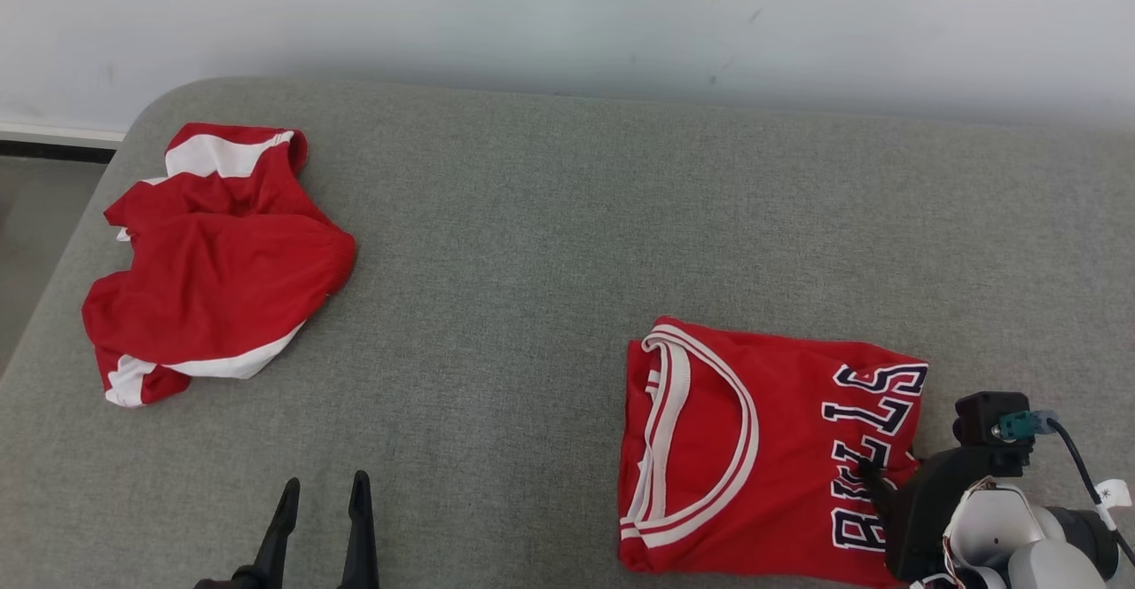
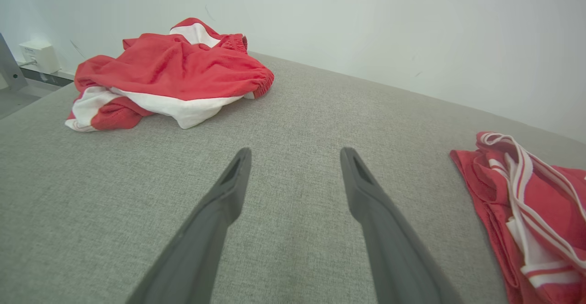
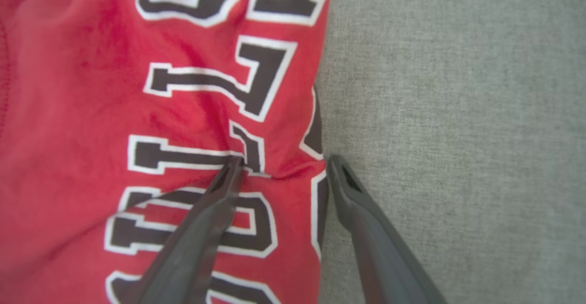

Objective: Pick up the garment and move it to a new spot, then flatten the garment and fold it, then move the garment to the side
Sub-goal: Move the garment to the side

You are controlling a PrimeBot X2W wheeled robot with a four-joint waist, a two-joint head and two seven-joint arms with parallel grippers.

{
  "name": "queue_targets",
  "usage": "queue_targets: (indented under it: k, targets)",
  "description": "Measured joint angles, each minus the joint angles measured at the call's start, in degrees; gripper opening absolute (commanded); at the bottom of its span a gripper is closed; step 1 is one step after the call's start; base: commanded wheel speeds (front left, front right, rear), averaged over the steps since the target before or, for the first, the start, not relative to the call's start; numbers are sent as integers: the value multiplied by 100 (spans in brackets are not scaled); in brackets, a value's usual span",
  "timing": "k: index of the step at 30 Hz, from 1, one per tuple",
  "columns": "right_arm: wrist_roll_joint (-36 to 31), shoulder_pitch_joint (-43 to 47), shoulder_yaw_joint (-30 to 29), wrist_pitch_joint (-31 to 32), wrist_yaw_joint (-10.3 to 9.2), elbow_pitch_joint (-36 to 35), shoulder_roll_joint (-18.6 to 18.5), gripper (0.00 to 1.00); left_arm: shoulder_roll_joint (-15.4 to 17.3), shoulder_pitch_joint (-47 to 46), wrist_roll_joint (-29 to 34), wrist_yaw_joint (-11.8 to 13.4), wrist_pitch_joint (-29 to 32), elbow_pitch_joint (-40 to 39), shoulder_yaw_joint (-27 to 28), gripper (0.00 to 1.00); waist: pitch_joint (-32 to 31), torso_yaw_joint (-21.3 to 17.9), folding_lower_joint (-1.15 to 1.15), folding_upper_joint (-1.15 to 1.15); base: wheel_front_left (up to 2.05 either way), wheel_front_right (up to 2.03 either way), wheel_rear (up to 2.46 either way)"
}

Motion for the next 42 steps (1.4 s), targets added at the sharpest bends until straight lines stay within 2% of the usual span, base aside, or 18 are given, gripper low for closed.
queue_targets:
  k: [1, 2, 6, 11, 17, 18, 24, 34, 42]
  targets:
    - [-44, -5, 7, 47, 0, -20, 0, 36, 0, 0, -4, 1, 0, 1, 0, 100, 4, -4, 0, 0, 0, 0, 0]
    - [-70, -5, 26, 55, 0, -36, 0, 0, 0, -1, -8, 3, 0, 1, -3, 100, 3, -10, 0, 0, 0, 0, 0]
    - [-162, -15, 127, 94, 1, -102, -29, 0, 0, -4, -18, 22, 0, -10, -25, 100, -12, -47, 0, 0, 0, 0, 0]
    - [-170, -100, 423, 134, 2, -159, -241, 0, 0, -8, -21, 23, 0, -67, -24, 100, -22, -136, 0, 1, 0, 0, 0]
    - [-148, -430, 1014, 241, 2, -316, -826, 0, 0, -13, 11, -10, 0, -252, 38, 100, 24, -369, 0, 1, 0, 0, 0]
    - [-148, -430, 1014, 241, 2, -316, -826, 0, 0, -13, 11, -10, 0, -252, 38, 100, 24, -369, 0, 1, 0, 0, 0]
    - [29, -972, 1414, 258, 1, -327, -1470, 0, 0, -190, 46, -33, -1, -504, 55, 100, 147, -759, 0, 0, 0, 0, 0]
    - [132, -2017, 1529, -158, 1, 87, -2180, 0, -5, -716, 434, -178, -1, -884, 30, 100, 662, -1493, 0, 0, 0, 0, 0]
    - [53, -2843, 1269, -853, 1, 779, -2359, 0, 163, -1071, 668, -234, 0, -1133, 137, 100, 1285, -2048, 0, 0, 0, 0, 0]
